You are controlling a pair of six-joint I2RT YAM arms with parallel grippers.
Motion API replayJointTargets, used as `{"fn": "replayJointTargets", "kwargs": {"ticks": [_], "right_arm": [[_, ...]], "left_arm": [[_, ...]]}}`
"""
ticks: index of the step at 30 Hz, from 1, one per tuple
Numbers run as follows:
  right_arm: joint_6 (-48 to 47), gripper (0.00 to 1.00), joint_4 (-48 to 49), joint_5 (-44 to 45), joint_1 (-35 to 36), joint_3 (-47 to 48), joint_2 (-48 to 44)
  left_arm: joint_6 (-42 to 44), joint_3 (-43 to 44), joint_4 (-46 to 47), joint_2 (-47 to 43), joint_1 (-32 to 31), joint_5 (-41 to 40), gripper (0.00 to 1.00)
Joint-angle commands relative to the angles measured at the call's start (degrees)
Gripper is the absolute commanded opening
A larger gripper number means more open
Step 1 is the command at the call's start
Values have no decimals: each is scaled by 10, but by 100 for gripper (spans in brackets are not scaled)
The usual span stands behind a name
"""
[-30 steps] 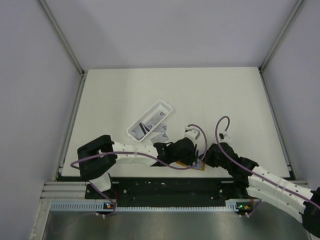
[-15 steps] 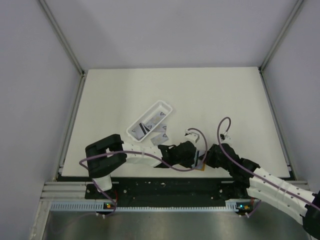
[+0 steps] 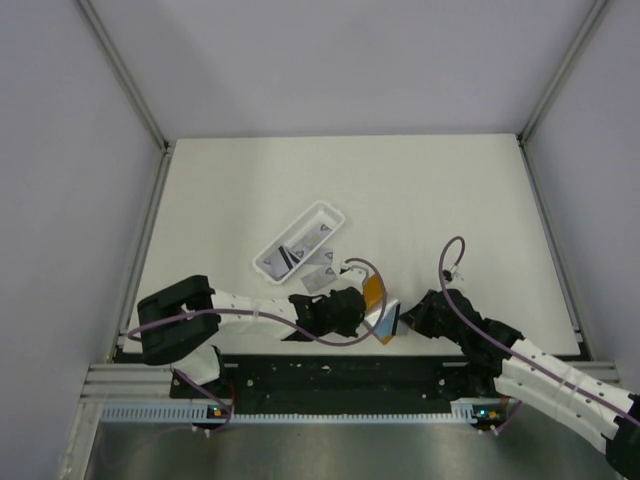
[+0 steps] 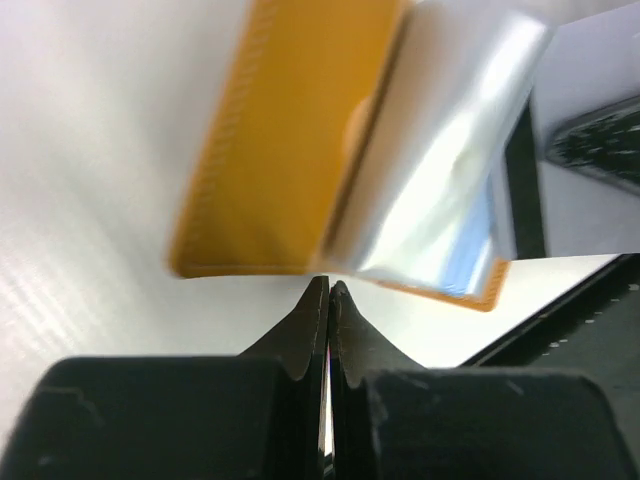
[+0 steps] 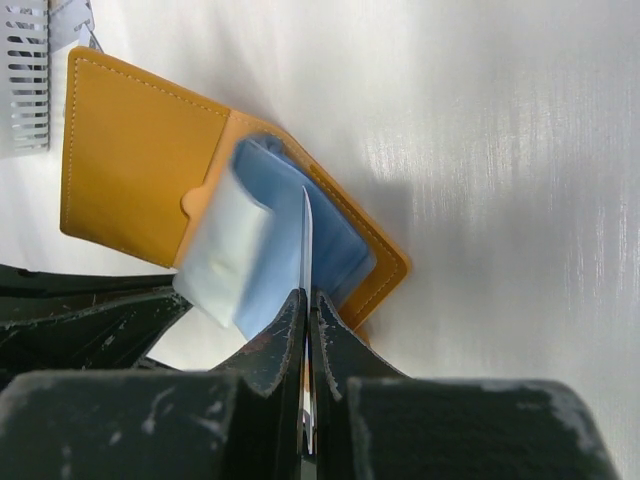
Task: Put the credit cards into the card holder
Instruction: Turn over the card slot in the card holder.
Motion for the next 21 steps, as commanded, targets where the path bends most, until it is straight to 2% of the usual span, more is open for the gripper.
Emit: {"fn": "replayJointTargets", "kwargs": {"ticks": [1,13,21], "right_arm": [[-11,0,-53,13,4,-20,2],[-14,0,-53,9,4,-9,3],[-30,0,-53,12,5,19,12]], "left_arm": [[1,-15,-34,-30,9,-33,0],[36,21,-31,-54,30,-25,0],[50,6,-16,-133,49,-28,0]]}}
